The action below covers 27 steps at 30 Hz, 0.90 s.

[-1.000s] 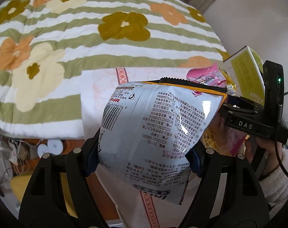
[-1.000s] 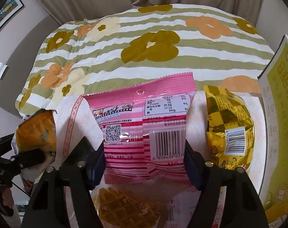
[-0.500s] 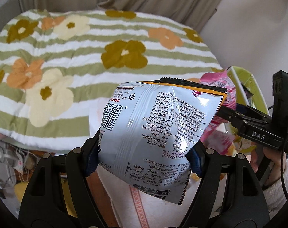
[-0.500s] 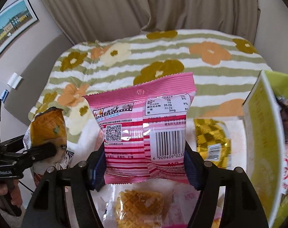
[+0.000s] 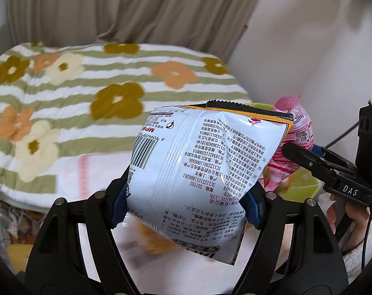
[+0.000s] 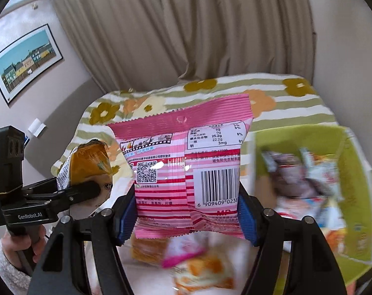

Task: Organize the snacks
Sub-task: 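Carry both packs over the cardboard box and open both tools to drop them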

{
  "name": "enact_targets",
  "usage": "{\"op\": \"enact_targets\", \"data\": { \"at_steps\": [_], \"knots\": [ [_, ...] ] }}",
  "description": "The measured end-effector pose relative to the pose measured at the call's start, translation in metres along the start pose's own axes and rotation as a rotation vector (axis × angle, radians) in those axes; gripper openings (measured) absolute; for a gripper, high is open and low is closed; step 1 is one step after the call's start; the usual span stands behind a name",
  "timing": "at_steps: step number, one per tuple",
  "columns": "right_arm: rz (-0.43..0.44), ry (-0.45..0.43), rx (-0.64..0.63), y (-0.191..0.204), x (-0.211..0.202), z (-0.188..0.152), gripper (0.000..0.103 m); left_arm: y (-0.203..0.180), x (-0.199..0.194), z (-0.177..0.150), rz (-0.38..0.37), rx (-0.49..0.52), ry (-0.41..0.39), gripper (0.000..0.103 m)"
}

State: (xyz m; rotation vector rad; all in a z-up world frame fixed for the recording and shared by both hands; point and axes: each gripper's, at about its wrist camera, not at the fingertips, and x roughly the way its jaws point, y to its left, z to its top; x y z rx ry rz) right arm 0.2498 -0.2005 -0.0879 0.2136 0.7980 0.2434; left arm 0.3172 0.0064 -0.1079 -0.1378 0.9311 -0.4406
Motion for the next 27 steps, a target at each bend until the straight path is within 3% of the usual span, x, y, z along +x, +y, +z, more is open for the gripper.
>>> {"op": "enact_targets", "data": {
  "at_steps": [8,13,18,27],
  "knots": [
    [-0.07,-0.017,0.038,-0.092,-0.061,-0.011,0.066,-0.118,0.045,-0.005,-0.075,0.058,0.016,0.073],
    [-0.086,0.0,0.069,-0.137,-0.082,-0.023,0.066,-0.167,0.073,-0.014,-0.066,0.05,0.047,0.073],
    [-0.085,0.034,0.14,-0.172,-0.084,-0.037,0.066,-0.193,0.1,-0.025,-0.051,0.052,0.103,0.073],
    [-0.1,0.046,0.217,-0.195,-0.089,-0.053,0.066,-0.21,0.133,-0.033,-0.022,0.094,0.173,0.077]
  ]
}}
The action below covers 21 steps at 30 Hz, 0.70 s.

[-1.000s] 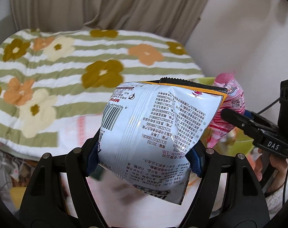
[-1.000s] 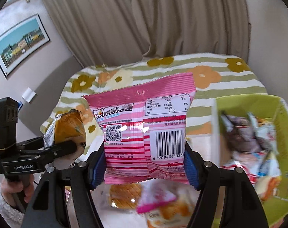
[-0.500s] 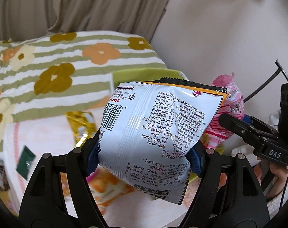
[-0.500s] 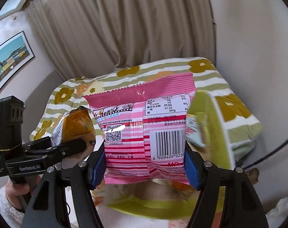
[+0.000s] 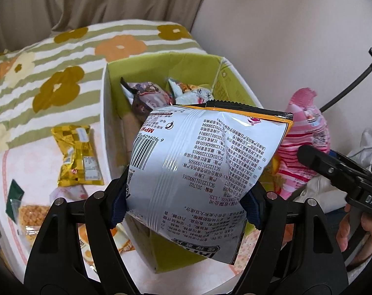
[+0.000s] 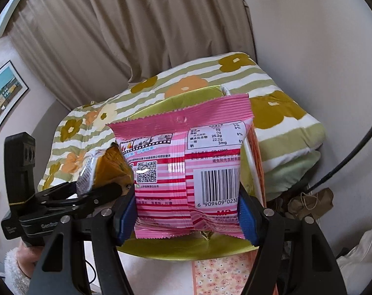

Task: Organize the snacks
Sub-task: 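Carry both packs over the cardboard box and open both tools to drop them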

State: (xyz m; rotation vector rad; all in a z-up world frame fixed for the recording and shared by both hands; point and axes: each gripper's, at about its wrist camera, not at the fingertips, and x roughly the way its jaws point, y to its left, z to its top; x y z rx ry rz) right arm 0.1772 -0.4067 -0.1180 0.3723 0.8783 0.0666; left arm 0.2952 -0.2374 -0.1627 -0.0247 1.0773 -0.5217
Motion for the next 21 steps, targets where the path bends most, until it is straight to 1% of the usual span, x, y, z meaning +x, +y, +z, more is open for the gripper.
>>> {"op": "enact_targets", "data": {
  "at_steps": [1,2,3,5,8,11,14,17,21],
  "knots": [
    [-0.004,-0.001,0.002,-0.001,-0.001,0.0,0.066,0.001,0.001,0.0,0.001,-0.005,0.011,0.081],
    [-0.009,-0.004,0.003,-0.001,-0.002,0.001,0.066,0.003,0.001,0.0,0.002,-0.008,0.016,0.094],
    [-0.014,-0.007,0.006,-0.002,-0.002,0.001,0.066,0.004,0.0,0.0,0.005,-0.008,0.013,0.101],
    [-0.015,-0.011,0.015,-0.002,-0.004,0.0,0.066,0.006,-0.006,-0.002,0.009,-0.002,-0.01,0.102],
    [-0.018,-0.009,0.027,-0.001,-0.002,-0.002,0.066,0.008,-0.008,-0.001,0.031,0.009,-0.003,0.102],
    [-0.016,0.006,0.027,0.0,0.002,-0.006,0.066,0.014,-0.011,-0.002,0.02,-0.011,0.0,0.102],
    [-0.011,0.03,0.021,0.003,0.01,-0.008,0.066,0.02,-0.016,-0.006,0.034,-0.026,-0.003,0.102],
    [-0.011,0.054,0.015,0.005,0.02,-0.013,0.066,0.026,-0.023,-0.01,0.056,-0.034,-0.025,0.102],
    [-0.004,0.069,0.004,0.008,0.027,-0.014,0.066,0.032,-0.036,-0.013,0.108,-0.024,-0.085,0.102]
  ]
}}
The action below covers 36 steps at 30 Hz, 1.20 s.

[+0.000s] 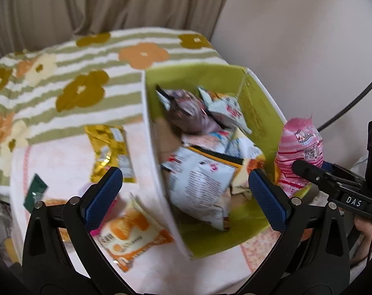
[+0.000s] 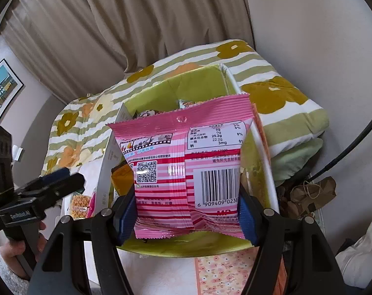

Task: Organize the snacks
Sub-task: 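Carry both packs over the cardboard box and open both tools to drop them, then grasp the dark green pack with left tool while right grasps the pink-white bag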

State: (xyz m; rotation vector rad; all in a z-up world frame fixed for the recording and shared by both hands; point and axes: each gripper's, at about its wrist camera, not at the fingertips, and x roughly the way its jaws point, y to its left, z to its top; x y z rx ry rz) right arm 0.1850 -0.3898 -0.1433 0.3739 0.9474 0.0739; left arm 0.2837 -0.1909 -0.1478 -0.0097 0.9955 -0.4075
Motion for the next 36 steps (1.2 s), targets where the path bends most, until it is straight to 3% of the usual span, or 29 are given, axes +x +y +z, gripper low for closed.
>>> {"op": "enact_targets", "data": {
  "at_steps": [3,5,7,8,14,18,20,28,36],
  "knots": [
    [-0.008,0.023,-0.009,0.001,0.006,-0.001,0.067,0.004,-0.003,-0.001,0.037,0.007,-0.014,0.102],
    [-0.011,0.039,-0.019,0.002,0.01,-0.004,0.075,0.006,-0.004,-0.003,0.059,0.004,-0.014,0.102],
    [-0.01,0.044,-0.023,0.001,0.012,-0.008,0.1,0.008,-0.005,-0.005,0.074,0.0,-0.013,0.102],
    [-0.004,0.03,-0.028,0.001,0.011,-0.01,0.102,0.009,-0.005,-0.007,0.08,-0.002,-0.011,0.102],
    [-0.004,-0.031,-0.076,0.003,0.003,-0.016,0.102,0.009,-0.008,-0.016,0.099,-0.002,-0.008,0.102],
    [0.024,-0.052,-0.087,0.009,-0.006,-0.015,0.102,0.007,-0.018,-0.023,0.204,0.035,-0.03,0.102],
    [0.04,-0.022,-0.113,0.013,-0.005,-0.014,0.102,0.009,-0.027,-0.026,0.233,0.038,-0.048,0.102],
    [0.11,0.011,-0.221,0.046,-0.007,-0.018,0.102,0.037,-0.073,-0.051,0.262,-0.064,-0.091,0.102],
    [0.2,-0.022,-0.329,0.1,-0.013,-0.023,0.102,0.1,-0.115,-0.09,0.311,-0.181,-0.1,0.102]
  ]
}}
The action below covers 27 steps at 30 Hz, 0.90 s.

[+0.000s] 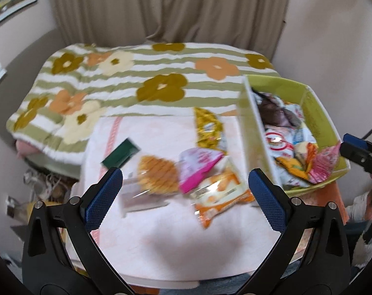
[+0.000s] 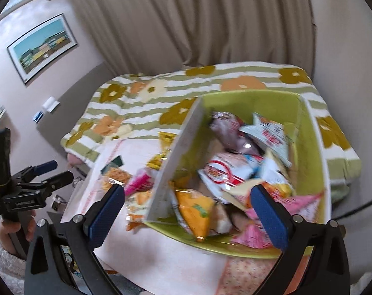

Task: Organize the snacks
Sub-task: 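Grasp the dark green pack with left tool while right grasps the pink-white bag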

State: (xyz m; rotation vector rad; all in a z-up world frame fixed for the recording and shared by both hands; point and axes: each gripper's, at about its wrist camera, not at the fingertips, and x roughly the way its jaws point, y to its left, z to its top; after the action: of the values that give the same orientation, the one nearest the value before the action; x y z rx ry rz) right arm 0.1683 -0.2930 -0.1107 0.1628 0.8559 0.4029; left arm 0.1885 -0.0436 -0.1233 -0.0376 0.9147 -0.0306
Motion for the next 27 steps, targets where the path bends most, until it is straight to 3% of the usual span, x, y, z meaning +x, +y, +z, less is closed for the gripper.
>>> {"op": "enact_targets", "data": {
  "at_steps": [6,10,16,27],
  "knots": [
    [-0.006,0.014,-0.029,0.04,0.022,0.009,0.102,0.053,0.0,-0.006,0.0,-0.04,0.01,0.102],
    [-0.002,0.049,0.019,0.064,0.05,0.015,0.102,0.091,0.014,-0.003,-0.017,-0.035,0.045,0.102],
    [-0.032,0.1,0.085,0.097,0.095,0.017,0.102,0.14,0.042,0.009,-0.093,-0.007,0.121,0.102],
    [-0.144,0.171,0.221,0.128,0.166,0.009,0.102,0.19,0.128,0.021,-0.199,0.124,0.256,0.101]
  ]
}}
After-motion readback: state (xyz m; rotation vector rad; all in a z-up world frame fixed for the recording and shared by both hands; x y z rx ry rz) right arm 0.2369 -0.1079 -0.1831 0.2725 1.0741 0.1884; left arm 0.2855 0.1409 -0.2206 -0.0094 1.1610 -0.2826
